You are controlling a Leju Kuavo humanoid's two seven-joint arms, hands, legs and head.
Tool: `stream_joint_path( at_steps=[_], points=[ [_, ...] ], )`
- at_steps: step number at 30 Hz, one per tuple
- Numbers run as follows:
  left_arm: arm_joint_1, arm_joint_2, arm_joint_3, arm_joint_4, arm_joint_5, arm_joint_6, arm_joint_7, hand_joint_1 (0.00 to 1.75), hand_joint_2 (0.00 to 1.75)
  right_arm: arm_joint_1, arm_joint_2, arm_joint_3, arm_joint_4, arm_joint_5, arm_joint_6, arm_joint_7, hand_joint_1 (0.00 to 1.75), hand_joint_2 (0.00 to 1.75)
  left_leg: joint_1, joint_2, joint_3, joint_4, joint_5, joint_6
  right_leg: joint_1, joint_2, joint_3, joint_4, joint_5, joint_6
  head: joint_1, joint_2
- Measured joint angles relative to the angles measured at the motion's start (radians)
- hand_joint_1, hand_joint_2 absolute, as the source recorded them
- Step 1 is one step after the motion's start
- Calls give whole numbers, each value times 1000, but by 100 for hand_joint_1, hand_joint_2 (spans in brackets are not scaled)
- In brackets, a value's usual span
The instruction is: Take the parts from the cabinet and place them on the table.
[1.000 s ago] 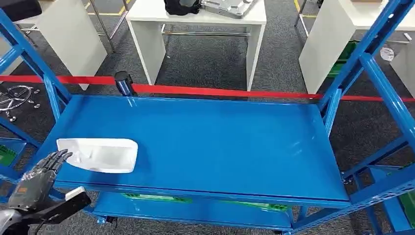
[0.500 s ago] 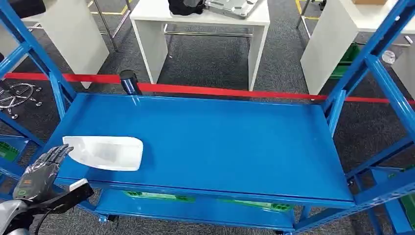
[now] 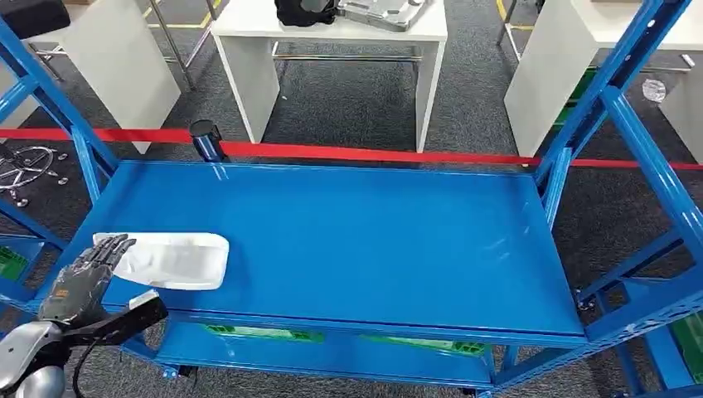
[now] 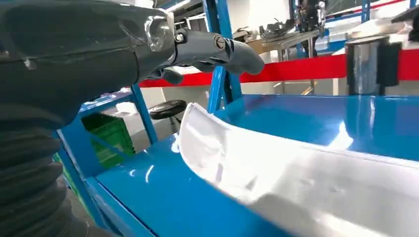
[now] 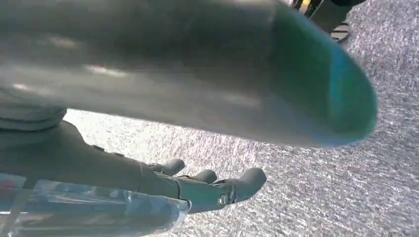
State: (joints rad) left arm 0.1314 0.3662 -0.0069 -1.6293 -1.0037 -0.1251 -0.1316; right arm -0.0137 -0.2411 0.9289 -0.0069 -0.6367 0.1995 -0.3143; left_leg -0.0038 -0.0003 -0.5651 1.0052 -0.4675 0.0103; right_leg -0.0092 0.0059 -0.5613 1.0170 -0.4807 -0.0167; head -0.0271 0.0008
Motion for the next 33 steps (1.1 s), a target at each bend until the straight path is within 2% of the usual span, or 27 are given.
stream_joint_path(
  at_steps=[2,3,4,5,7,8,9,10,11,13,14,15,16,18,19,20,21,23,24,25,26,27,28,29,30,32,33],
  points=[
    [-12,0,-5,12,0,0,-2,0,175,0,1,2,0,2,-2,0,0,0,-6,-1,-5,1,0,2,-9,-1,-3,-3,3,7,0,0],
    [-16,0,-10,22,-1,-1,-2,0,175,-2,3,4,0,5,-2,0,0,0,-7,-1,-4,-6,4,8,-8,-2,0,-7,6,16,-1,0],
    [-21,0,-13,27,-1,-1,-3,0,175,-3,4,6,0,6,-2,0,0,0,6,1,14,-28,18,16,-7,-2,-5,0,1,17,0,0],
    [-31,-1,-18,37,-1,-2,-3,0,175,-3,2,7,0,7,-2,0,0,0,3,3,18,-34,22,21,-6,-2,-16,23,-14,15,2,0],
    [-42,-1,-27,59,0,-6,-4,0,175,-5,0,11,0,9,-2,0,0,0,2,3,14,-34,24,24,-7,-2,-84,164,-79,6,3,0],
    [-42,-1,-31,68,0,-10,-6,0,175,-5,-1,14,0,8,0,0,0,0,1,3,12,-34,24,25,-7,-2,-125,248,-108,6,2,0],
    [-44,-1,-38,78,0,-10,-6,0,175,-4,-2,15,0,9,2,0,0,0,1,3,10,-33,24,25,-7,-2,-153,303,-120,12,2,0],
    [-44,-1,-41,86,0,-11,-6,0,175,-3,-2,16,0,10,2,0,0,0,1,3,11,-33,24,24,-9,-3,-152,301,-112,21,3,0],
    [-44,-1,-44,91,0,-11,-6,0,175,-3,-3,17,0,9,2,0,0,0,2,3,11,-31,23,24,-11,-3,-129,252,-88,33,3,0],
    [-49,-1,-49,101,0,-11,-6,0,175,-5,-7,17,0,9,2,0,0,0,6,2,10,-21,18,16,-17,-5,-35,64,-14,55,3,0],
    [-51,0,-51,104,0,-11,-6,0,175,-5,-7,18,0,9,2,0,0,0,4,2,7,-11,13,8,-19,-8,-9,0,-5,49,3,0],
    [-55,2,-53,107,0,-11,-6,0,175,-5,-7,18,0,9,2,-1,0,0,-4,1,1,-2,8,2,-14,-4,-7,-3,0,37,3,0],
    [-57,3,-56,110,1,-12,-6,0,175,-6,-8,18,0,9,2,-2,0,0,-3,0,-2,-2,9,-2,-13,-4,-8,4,1,26,2,0],
    [-62,4,-63,118,1,-14,-7,0,175,-5,-9,19,0,9,3,-3,0,0,0,0,-1,-4,12,-7,-10,-4,-10,5,3,17,2,0],
    [-65,7,-64,121,2,-15,-7,0,175,-5,-7,19,0,9,3,-3,0,0,2,0,-2,1,7,-11,-19,-3,-8,2,5,13,3,0],
    [-68,8,-69,125,2,-18,-8,0,175,-5,-8,19,0,8,4,-3,0,0,5,0,-14,19,-9,-18,-19,-3,-7,2,6,7,1,0],
    [-75,9,-71,131,2,-19,-9,0,175,-4,-7,19,0,5,4,-3,0,0,7,0,-38,72,-44,-25,-19,-3,-8,2,7,2,-2,0],
    [-83,9,-79,146,1,-20,-10,0,175,-5,-6,19,0,3,4,-3,0,0,12,0,-117,243,-120,-34,-17,-3,-11,2,7,2,-2,0],
    [-83,9,-83,154,1,-21,-11,0,175,-3,-6,19,0,2,3,-3,0,0,14,0,-147,305,-137,-36,-16,-3,-11,2,7,2,-1,0],
    [-84,8,-87,159,0,-21,-11,0,175,-2,-6,20,0,2,4,-3,0,0,15,0,-157,323,-133,-36,-16,-3,-10,2,7,2,-1,0],
    [-86,8,-93,164,0,-21,-11,0,175,-1,-5,20,0,2,4,-3,0,0,16,0,-141,288,-102,-34,-15,-2,-9,2,7,2,-1,0],
    [-92,9,-96,167,0,-21,-12,164,175,-1,-5,19,0,2,5,-3,0,0,15,0,-103,209,-58,-31,-15,-1,-7,2,7,2,-1,0],
    [-99,10,-100,169,0,-21,-14,175,175,-1,-5,19,0,2,7,-3,0,0,15,0,-53,108,-11,-26,-15,-1,-5,2,7,2,-1,0],
    [-108,13,-103,171,1,-22,-19,175,175,-1,-4,19,0,0,10,-4,0,0,14,-1,-11,24,16,-18,-15,0,-5,2,7,3,-1,0],
    [-118,16,-107,173,8,-30,-26,175,175,-2,-3,19,0,0,11,-5,0,0,7,-2,-1,3,-4,-16,-10,-1,-9,2,8,5,0,0],
    [-126,24,-114,180,20,-38,-43,175,175,-1,-2,19,0,-3,12,-6,0,0,1,-1,-7,2,-1,-10,-12,-1,-14,2,10,13,-1,0],
    [-129,27,-117,186,22,-39,-46,175,175,0,-2,19,0,-4,12,-6,0,0,-2,-1,-7,2,0,-4,-15,-1,-13,-4,14,21,0,0]
  ],
)
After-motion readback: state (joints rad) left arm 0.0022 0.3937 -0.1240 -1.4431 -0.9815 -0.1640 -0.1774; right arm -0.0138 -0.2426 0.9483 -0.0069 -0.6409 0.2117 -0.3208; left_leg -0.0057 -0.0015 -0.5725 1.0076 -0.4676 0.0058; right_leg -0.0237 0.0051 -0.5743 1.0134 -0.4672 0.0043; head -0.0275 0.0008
